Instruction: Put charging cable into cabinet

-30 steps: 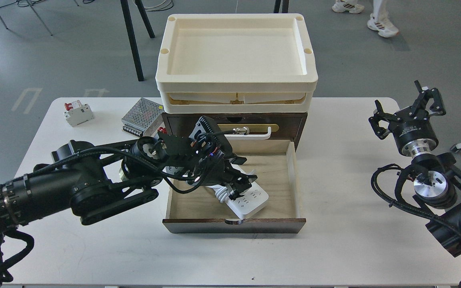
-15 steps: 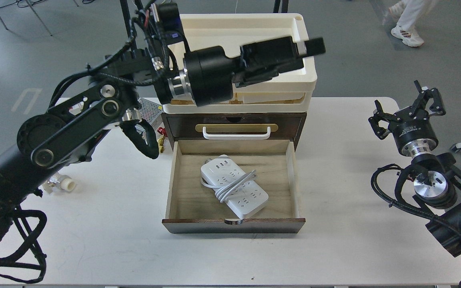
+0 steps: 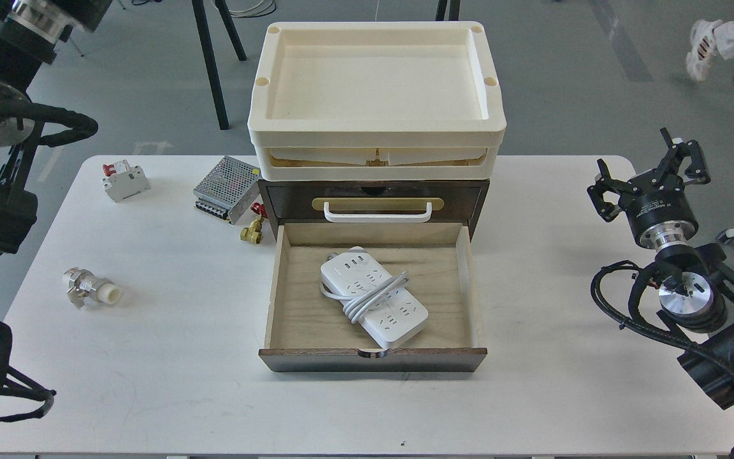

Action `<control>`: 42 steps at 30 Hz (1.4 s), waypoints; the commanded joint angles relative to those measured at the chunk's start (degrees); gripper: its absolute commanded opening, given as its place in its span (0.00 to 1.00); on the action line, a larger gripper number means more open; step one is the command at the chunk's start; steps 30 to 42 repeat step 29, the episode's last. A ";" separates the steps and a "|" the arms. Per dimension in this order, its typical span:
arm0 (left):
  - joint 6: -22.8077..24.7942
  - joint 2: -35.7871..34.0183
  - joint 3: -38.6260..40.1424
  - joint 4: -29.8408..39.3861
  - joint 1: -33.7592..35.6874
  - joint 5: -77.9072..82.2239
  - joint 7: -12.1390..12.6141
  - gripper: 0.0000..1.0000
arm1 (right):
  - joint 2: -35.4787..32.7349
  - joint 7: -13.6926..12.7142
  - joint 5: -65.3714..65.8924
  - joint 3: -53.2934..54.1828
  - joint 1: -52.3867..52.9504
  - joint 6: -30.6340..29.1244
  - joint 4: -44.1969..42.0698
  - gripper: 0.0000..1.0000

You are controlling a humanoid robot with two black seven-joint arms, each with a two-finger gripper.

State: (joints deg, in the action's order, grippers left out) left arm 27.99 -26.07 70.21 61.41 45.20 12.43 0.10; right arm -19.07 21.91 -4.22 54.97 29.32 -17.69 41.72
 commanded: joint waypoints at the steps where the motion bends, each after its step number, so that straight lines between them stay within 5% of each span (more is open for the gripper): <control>1: 0.01 0.32 0.90 -4.62 -7.12 -9.77 -0.28 0.99 | 0.00 -0.64 0.00 -0.12 0.04 -0.15 0.11 1.00; 7: 0.01 3.39 0.90 -7.18 -16.53 -12.52 -0.54 0.99 | 0.00 -6.26 -0.09 0.31 0.04 -0.07 0.46 1.00; 21: 0.01 8.41 0.11 -13.69 -19.62 -12.60 -0.98 0.99 | 0.00 -4.33 -0.09 3.57 0.04 0.11 -0.15 1.00; 28: 0.01 8.41 -0.16 -14.39 -20.32 -12.43 -6.60 0.99 | 0.00 -4.24 -0.09 6.29 0.04 0.11 -0.06 1.00; 42: 0.01 8.41 -0.33 -14.39 -20.32 -12.43 -6.52 0.99 | 0.00 -4.24 -0.09 6.20 0.04 0.11 -0.15 1.00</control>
